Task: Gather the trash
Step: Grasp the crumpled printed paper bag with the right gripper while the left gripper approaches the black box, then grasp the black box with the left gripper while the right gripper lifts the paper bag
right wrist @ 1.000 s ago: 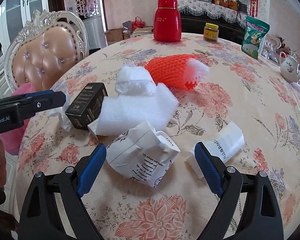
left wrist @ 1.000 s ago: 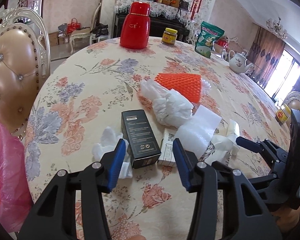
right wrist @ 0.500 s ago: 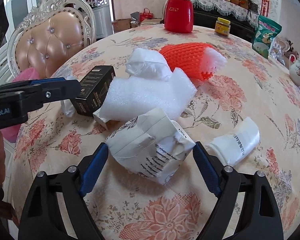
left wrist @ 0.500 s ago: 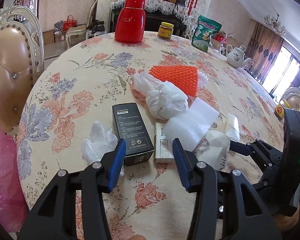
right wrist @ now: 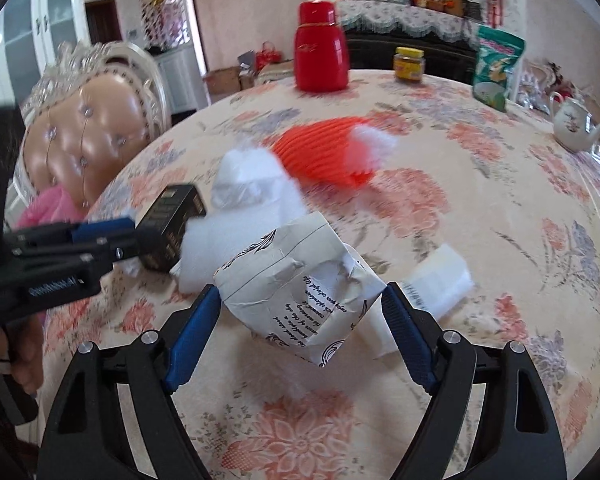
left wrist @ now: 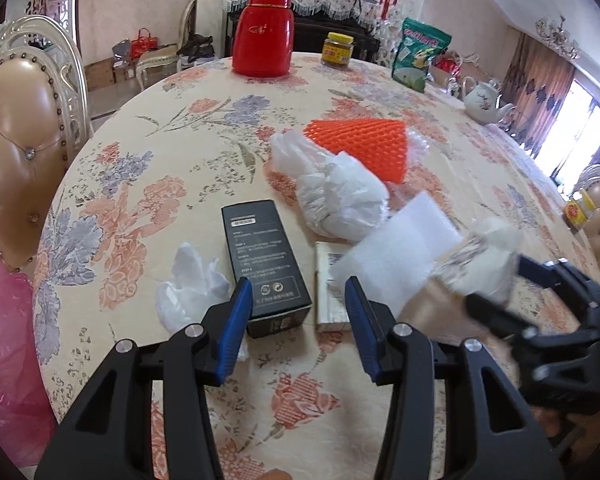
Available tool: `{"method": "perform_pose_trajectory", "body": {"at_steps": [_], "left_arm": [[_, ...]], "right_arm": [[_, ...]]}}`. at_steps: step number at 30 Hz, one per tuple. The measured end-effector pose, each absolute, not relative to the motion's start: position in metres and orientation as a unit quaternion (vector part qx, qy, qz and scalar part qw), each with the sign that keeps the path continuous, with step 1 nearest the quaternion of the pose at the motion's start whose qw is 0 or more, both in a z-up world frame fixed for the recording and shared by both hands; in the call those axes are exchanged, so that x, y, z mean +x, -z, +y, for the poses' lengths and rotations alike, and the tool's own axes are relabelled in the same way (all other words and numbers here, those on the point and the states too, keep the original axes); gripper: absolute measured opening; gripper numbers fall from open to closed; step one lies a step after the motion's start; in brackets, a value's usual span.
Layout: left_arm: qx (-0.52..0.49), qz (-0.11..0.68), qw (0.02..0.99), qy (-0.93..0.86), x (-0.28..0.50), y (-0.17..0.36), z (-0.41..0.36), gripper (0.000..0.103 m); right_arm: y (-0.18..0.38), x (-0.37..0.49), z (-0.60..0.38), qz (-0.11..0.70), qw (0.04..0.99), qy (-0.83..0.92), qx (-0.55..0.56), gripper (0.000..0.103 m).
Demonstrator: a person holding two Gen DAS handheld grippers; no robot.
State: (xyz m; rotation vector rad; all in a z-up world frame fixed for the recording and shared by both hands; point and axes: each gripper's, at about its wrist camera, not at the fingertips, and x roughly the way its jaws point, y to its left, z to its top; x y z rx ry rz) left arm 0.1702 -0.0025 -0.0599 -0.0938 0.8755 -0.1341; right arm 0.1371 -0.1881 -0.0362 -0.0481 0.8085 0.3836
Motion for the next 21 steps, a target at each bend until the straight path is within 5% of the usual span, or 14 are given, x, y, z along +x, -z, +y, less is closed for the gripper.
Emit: {"method": "perform_pose_trajectory", "body": {"at_steps": [21], "left_arm": [[-0.021, 0.437, 0.899, 0.04, 0.181, 0.071, -0.007, 0.041]], "right_arm": [[0.025, 0.125, -0.173, 0.354, 0.921, -0.154, -0.058, 0.078]]}}
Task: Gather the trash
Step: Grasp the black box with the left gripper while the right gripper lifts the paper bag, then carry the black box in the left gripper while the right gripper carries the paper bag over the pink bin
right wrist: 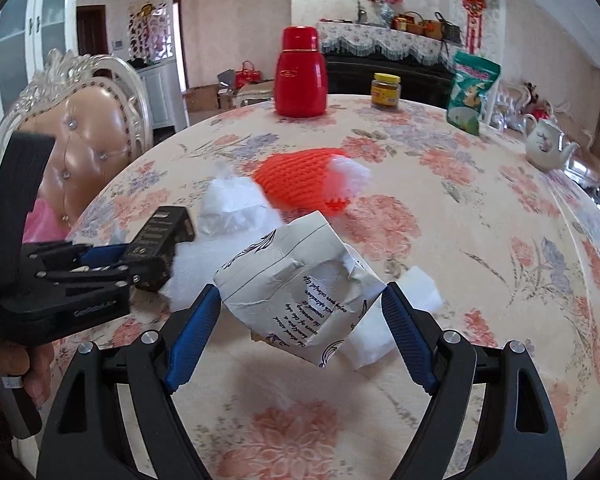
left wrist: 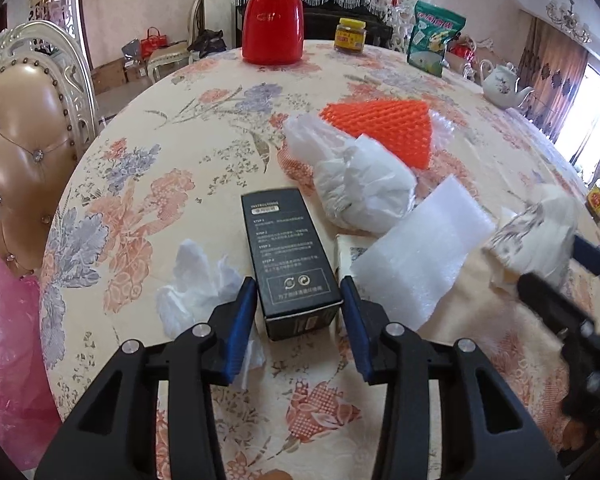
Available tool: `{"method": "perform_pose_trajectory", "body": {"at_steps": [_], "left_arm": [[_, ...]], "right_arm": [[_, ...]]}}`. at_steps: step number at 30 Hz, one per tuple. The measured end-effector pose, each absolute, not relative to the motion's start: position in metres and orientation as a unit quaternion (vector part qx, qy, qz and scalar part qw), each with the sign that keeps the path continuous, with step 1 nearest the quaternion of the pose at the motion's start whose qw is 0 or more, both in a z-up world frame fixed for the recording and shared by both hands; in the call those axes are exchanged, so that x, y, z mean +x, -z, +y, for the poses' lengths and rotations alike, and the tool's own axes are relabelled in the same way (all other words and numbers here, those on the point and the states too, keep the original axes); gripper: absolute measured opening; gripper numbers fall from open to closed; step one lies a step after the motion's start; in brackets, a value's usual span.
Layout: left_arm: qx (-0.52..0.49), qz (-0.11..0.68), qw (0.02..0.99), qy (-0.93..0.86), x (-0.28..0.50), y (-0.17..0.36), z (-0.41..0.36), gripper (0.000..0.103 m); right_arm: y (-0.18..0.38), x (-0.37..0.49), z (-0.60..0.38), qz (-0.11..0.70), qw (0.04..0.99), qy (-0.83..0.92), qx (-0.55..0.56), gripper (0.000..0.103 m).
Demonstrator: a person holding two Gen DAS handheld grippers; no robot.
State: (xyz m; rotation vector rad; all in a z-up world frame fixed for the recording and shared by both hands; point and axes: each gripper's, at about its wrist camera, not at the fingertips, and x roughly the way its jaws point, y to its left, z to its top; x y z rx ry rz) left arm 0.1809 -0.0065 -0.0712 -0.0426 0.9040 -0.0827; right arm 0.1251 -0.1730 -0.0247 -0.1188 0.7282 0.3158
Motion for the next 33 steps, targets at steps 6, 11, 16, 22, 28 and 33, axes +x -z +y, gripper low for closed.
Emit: {"method": "perform_pose_trajectory", "body": {"at_steps": [6, 11, 16, 22, 28, 33], "left_arm": [[-0.035, 0.404, 0.912, 0.061, 0.165, 0.046, -0.005, 0.04], [-0.042, 0.388, 0.918, 0.064, 0.153, 0.027, -0.002, 0.039], [-0.045, 0.383, 0.92, 0.076, 0.135, 0.016, -0.003, 0.039], [-0.018, 0.418, 0.904, 0.083, 0.116, 0.036, -0.011, 0.04], [-0.015, 0.445, 0.892, 0.082, 0.11, 0.057, -0.01, 0.04], [-0.011, 0.449, 0.89, 0.079, 0.11, 0.062, -0.011, 0.038]], "right_arm": [[0.018, 0.115, -0.164, 0.341, 0.923, -0.165, -0.063, 0.078], [0.013, 0.111, -0.162, 0.337, 0.924, -0.173, -0.057, 0.078], [0.01, 0.114, -0.175, 0.336, 0.927, -0.164, -0.033, 0.078], [0.01, 0.117, -0.182, 0.339, 0.927, -0.157, -0.021, 0.078], [0.011, 0.116, -0.18, 0.342, 0.925, -0.162, -0.024, 0.078], [0.01, 0.115, -0.179, 0.34, 0.925, -0.165, -0.024, 0.078]]}}
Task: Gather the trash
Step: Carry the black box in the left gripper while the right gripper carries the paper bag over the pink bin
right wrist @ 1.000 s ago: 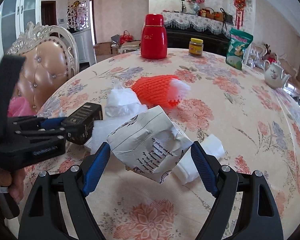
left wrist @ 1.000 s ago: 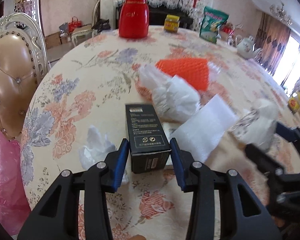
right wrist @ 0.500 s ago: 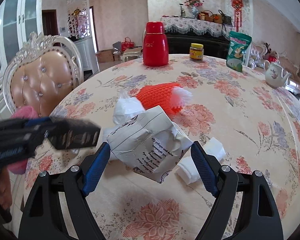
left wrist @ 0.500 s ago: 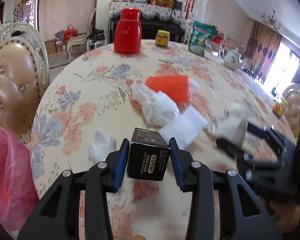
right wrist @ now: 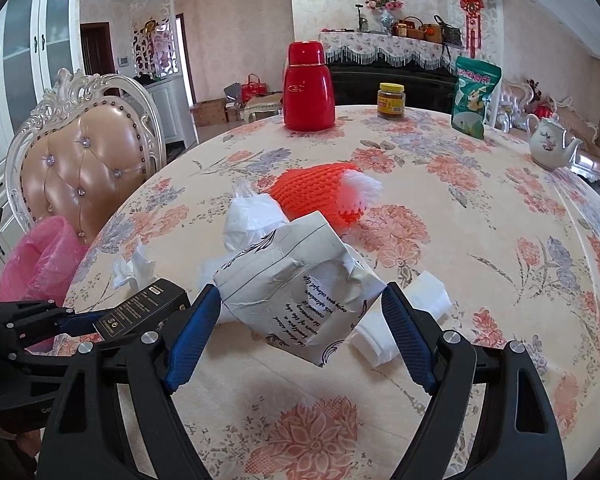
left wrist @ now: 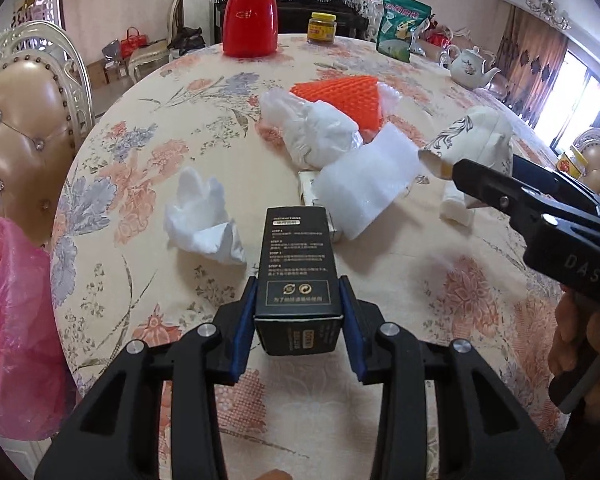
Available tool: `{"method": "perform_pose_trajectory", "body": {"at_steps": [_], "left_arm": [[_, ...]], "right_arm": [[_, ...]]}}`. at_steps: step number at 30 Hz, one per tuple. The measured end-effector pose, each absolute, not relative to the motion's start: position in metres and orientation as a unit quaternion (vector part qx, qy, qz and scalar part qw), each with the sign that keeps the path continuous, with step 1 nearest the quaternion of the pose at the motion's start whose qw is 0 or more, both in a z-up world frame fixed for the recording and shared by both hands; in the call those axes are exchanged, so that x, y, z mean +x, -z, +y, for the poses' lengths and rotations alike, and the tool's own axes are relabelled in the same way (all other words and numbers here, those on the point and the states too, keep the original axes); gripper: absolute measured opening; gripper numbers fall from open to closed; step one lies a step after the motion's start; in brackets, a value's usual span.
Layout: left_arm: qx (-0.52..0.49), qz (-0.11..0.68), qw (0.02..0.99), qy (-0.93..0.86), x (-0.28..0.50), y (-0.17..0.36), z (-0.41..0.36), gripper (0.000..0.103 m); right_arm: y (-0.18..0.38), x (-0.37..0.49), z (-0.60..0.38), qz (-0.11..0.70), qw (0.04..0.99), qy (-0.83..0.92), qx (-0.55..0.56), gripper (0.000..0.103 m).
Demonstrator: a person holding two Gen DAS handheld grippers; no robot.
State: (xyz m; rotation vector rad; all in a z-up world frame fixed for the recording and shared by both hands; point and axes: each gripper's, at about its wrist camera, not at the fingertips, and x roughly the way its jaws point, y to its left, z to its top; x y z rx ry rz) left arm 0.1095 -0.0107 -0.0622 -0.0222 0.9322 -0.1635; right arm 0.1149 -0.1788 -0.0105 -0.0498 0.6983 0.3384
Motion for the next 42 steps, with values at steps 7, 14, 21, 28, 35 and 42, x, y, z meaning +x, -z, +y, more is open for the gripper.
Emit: {"method": "perform_pose_trajectory", "body": {"at_steps": [7, 14, 21, 28, 35, 42], "left_arm": [[-0.022, 0.41, 0.908, 0.086, 0.1, 0.038, -0.006, 0.037], [-0.044, 0.363, 0.927, 0.077, 0.084, 0.005, 0.019, 0.037], [-0.066, 0.326, 0.942, 0.048, 0.063, -0.021, 0.069, 0.037], [-0.076, 0.3, 0.951, 0.013, 0.044, -0.039, 0.122, 0.037], [-0.084, 0.279, 0.956, -0.023, 0.019, -0.052, 0.169, 0.037], [-0.091, 0.274, 0.956, -0.047, 0.004, -0.053, 0.201, 0.037]], "right_arm": [[0.005, 0.112, -0.178, 0.333, 0.927, -0.172, -0.019, 0.078], [-0.007, 0.11, -0.167, 0.328, 0.928, -0.176, -0.02, 0.078], [-0.031, 0.102, -0.143, 0.312, 0.93, -0.19, -0.028, 0.078], [-0.045, 0.096, -0.108, 0.308, 0.926, -0.218, -0.028, 0.078], [-0.051, 0.09, -0.071, 0.307, 0.92, -0.242, -0.036, 0.078], [-0.053, 0.087, -0.037, 0.307, 0.914, -0.261, -0.046, 0.078]]}}
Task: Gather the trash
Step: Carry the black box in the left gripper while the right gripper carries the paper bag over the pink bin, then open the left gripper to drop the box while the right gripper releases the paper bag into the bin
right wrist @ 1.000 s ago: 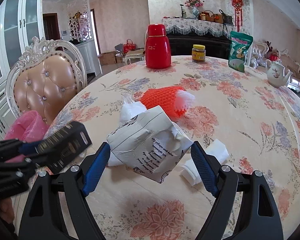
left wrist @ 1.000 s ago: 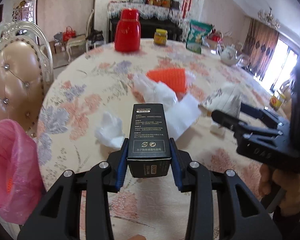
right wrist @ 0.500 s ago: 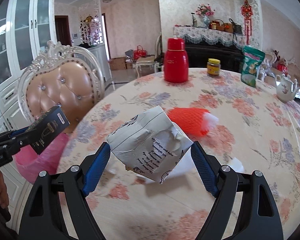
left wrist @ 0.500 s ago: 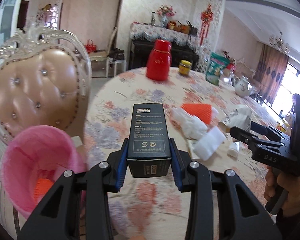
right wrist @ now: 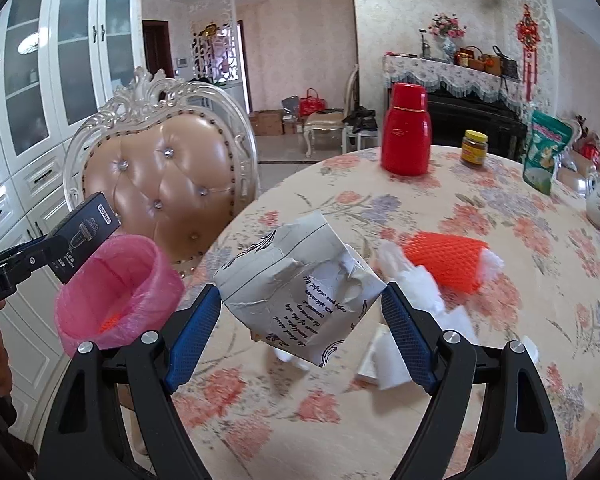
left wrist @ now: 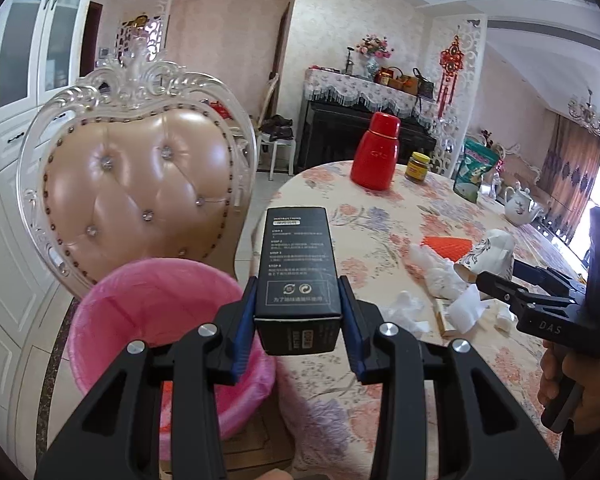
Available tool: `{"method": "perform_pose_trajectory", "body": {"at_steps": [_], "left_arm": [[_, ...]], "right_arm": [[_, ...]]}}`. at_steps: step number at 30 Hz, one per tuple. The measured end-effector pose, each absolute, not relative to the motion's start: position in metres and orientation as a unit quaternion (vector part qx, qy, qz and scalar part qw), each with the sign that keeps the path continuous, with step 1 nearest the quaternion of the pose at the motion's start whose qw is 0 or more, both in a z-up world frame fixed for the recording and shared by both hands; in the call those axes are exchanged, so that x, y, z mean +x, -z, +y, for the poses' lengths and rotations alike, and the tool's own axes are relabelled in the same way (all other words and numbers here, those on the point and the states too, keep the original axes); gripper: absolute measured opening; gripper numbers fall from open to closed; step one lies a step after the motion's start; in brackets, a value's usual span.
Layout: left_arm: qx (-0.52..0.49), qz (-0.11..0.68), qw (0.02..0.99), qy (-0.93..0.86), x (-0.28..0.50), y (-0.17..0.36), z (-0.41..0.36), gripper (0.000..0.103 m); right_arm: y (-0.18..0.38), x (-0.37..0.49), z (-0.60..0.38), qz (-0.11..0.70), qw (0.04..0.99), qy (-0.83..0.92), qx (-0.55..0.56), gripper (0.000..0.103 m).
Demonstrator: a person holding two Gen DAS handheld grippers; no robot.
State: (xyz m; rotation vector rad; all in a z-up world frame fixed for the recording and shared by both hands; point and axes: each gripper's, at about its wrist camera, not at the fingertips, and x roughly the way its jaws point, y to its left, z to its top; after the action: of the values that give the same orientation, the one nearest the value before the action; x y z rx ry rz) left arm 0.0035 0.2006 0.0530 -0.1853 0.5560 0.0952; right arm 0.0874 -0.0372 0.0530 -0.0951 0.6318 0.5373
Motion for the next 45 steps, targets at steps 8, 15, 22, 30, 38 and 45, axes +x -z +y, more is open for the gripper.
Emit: {"method": "perform_pose_trajectory", "body": {"at_steps": [8, 15, 22, 30, 38, 45], "left_arm": [[-0.096, 0.272, 0.955, -0.072, -0.007, -0.05, 0.225, 0.037], [-0.104, 0.27, 0.953, -0.095, -0.017, -0.049, 0.249, 0.037], [-0.111, 0.273, 0.949, -0.115, -0.022, -0.046, 0.27, 0.037], [-0.119, 0.276, 0.944, -0.136, -0.03, -0.042, 0.29, 0.037], [-0.126, 0.28, 0.939, -0.158, -0.034, -0.037, 0.307, 0.037], [-0.134, 0.28, 0.935, -0.169, -0.036, -0.035, 0.317, 0.037]], "right_arm": [[-0.054, 0.087, -0.011, 0.308, 0.909, -0.277, -0.055, 0.078], [-0.054, 0.086, 0.014, 0.31, 0.902, -0.296, -0.063, 0.078], [-0.056, 0.081, 0.051, 0.307, 0.892, -0.324, -0.075, 0.078], [-0.058, 0.076, 0.091, 0.303, 0.881, -0.352, -0.091, 0.078], [-0.057, 0.073, 0.123, 0.306, 0.869, -0.377, -0.099, 0.078], [-0.056, 0.068, 0.152, 0.307, 0.857, -0.4, -0.11, 0.078]]}}
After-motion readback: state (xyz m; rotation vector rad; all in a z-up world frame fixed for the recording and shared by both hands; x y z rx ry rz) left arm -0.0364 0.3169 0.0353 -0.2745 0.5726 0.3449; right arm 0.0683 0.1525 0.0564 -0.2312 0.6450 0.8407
